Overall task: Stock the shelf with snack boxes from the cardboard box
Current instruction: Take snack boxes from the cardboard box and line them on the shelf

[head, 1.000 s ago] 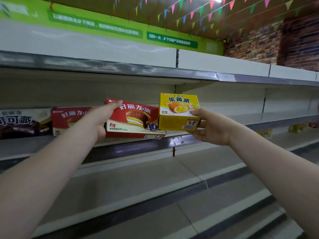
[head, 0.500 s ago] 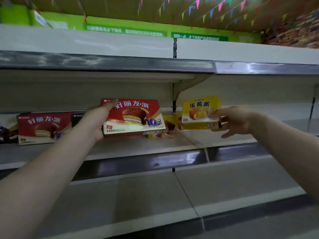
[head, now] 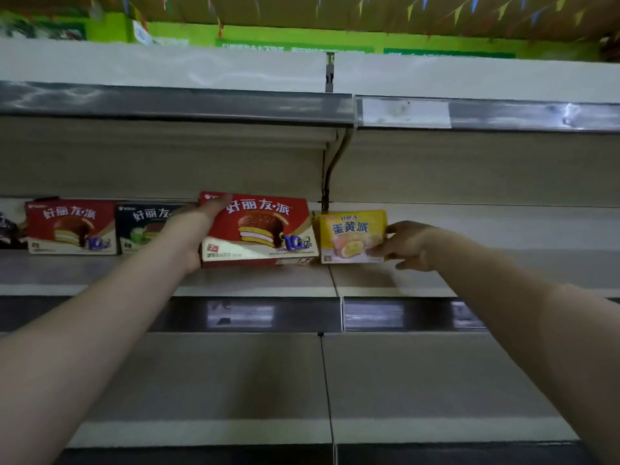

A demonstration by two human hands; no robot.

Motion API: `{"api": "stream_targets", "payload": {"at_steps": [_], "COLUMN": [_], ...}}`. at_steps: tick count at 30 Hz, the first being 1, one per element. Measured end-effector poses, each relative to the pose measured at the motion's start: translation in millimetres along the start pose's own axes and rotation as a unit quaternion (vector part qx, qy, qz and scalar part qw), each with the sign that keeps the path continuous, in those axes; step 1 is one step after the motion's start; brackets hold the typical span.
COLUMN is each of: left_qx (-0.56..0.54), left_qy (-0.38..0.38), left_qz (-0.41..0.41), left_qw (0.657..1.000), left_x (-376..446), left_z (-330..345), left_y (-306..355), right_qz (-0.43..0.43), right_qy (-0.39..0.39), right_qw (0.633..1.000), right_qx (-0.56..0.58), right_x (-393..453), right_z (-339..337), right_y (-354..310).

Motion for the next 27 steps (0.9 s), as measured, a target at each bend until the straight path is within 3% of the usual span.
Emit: {"api": "stream_targets", "payload": {"at_steps": [9, 17, 19, 22, 27], "left_qx": [0.02, 0.002, -0.023, -0.03, -0.05], "left_qy": [0.015, 0.003, -0.017, -0.029, -0.018], "left_qz": [0.01, -0.013, -0.024, -0.04, -0.033], "left_qw": [1.0, 1.0, 0.999, 0.998, 0.998], "left_x": [-2.1, 6.1, 5.5, 7.9, 9.2], "left_z": [-0.3, -3.9, 0.6, -0.6, -22.8], "left_y": [-5.8, -14.5, -19.6, -17.7, -8.1], "right_qz": [-0.034, -0.033, -0.041, -0.071, -0.047], "right_qy": [0.025, 0.019, 0.019, 0.061, 0.077], "right_qw": [0.996, 0.995, 0.987, 0.946, 0.934], "right_qx": [-0.084, -0.093, -0.156, -0.309, -0.346], "right_x": [46.4, 64.2, 67.6, 61.1, 34.5], "right_z": [32.9, 29.9, 31.0, 25.9, 11.3], "right_y": [-4.7, -0.4, 2.2, -12.4, -49.6]}}
Point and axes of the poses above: each hand's wrist, its own x-axis towards the middle knuckle, its own z-axis out of the palm, y = z × x, the point moved 6 cm from there along x, towards the middle knuckle, and after that the axes turned 4 degrees about x, right-handed, at the moved point
